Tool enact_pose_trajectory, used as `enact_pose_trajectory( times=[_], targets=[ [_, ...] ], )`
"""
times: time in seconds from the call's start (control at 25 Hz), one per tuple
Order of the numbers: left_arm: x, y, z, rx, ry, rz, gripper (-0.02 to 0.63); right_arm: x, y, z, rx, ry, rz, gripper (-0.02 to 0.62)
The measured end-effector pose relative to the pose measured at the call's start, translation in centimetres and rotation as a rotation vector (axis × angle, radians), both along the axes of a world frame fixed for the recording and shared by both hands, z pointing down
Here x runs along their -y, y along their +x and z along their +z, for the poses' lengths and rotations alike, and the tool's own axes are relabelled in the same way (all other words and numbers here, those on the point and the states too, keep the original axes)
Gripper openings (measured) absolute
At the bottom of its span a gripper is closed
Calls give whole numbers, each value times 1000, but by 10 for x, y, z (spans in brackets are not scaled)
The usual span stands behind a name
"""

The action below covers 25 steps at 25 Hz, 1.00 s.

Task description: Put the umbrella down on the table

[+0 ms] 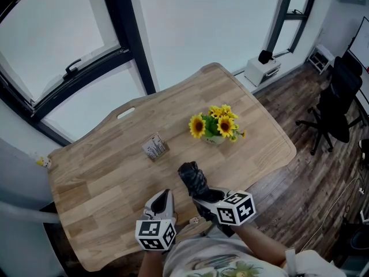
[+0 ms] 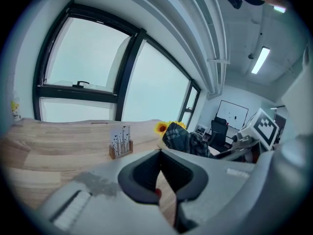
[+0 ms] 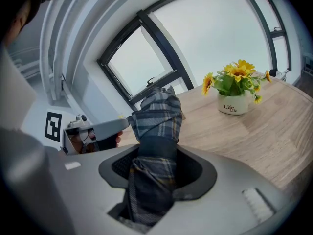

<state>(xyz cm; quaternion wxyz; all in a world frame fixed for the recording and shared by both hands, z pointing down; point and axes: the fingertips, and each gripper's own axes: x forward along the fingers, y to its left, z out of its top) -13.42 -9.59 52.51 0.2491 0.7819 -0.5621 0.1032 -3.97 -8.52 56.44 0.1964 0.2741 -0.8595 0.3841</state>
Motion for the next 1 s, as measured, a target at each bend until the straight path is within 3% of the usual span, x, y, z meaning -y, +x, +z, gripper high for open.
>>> enact_pose_trajectory(
  times=[1.0],
  targets=[
    [0, -7, 8, -5, -21, -6, 0, -1, -1, 45, -59, -92, 6, 207]
  ],
)
